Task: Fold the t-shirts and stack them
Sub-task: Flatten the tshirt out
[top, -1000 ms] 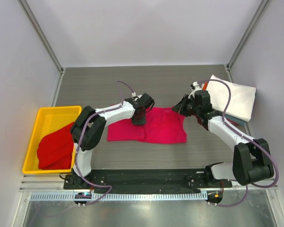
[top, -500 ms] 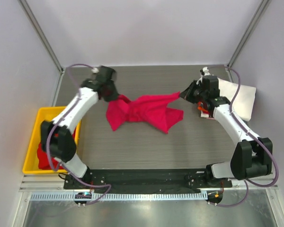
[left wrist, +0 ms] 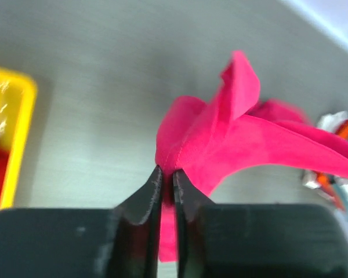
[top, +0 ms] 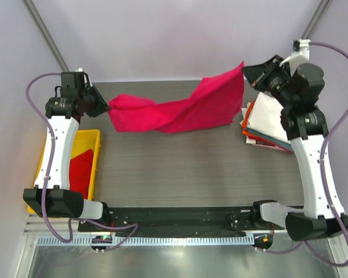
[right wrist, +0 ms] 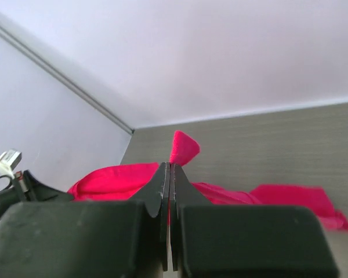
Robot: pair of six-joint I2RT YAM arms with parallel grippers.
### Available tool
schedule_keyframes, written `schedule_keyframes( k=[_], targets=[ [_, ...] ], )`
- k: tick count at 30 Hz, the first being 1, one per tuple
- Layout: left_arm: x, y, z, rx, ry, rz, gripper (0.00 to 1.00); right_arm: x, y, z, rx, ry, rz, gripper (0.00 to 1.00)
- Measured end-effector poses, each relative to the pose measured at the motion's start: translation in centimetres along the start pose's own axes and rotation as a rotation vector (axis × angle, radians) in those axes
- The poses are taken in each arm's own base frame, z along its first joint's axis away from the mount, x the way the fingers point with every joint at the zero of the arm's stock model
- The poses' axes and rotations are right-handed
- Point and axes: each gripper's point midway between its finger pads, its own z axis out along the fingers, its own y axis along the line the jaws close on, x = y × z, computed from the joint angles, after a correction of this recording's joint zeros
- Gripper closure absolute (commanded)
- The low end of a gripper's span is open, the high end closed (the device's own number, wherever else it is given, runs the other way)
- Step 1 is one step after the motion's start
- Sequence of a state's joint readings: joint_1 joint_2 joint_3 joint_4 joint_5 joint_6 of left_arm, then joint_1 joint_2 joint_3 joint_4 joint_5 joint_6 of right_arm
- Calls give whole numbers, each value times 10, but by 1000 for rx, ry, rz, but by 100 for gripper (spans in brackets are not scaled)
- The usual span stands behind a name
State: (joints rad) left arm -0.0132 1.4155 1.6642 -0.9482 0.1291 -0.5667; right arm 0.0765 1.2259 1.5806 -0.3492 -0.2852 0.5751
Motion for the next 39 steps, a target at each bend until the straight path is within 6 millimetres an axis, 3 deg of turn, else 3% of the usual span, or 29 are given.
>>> schedule_keyframes(
  k=[1,2,4,9,14,16,20,21,23,28,34,39],
  targets=[
    [11,10,0,-30,18,-3,60,5,2,-13,-5,3,0,99],
    [18,18,0,-55,28,1,42,11,2,-21,-5,12,2,99],
    [35,34,-1,-107,54,-10,30,31,-2,-38,-5,42,9,99],
    [75,60,10,-167,131,-12,25,100,-25,-75,14,161,53,99],
    [146,63,22,-180,287,65,28,165,-48,-128,54,221,123,99],
    [170,58,27,-161,334,94,30,184,-58,-147,91,228,149,99],
    [204,74,36,-195,395,75,34,197,-65,-176,129,178,191,99],
    [208,78,38,-212,397,67,42,199,-67,-180,135,169,204,99],
    [210,87,42,-254,386,53,48,207,-72,-184,151,167,232,99],
    [195,97,64,-347,303,11,51,224,-83,-188,189,193,267,99],
    [172,106,91,-452,212,-13,55,228,-88,-189,210,198,269,99],
    [168,126,113,-534,195,-42,59,230,-90,-189,216,201,270,99]
  ],
)
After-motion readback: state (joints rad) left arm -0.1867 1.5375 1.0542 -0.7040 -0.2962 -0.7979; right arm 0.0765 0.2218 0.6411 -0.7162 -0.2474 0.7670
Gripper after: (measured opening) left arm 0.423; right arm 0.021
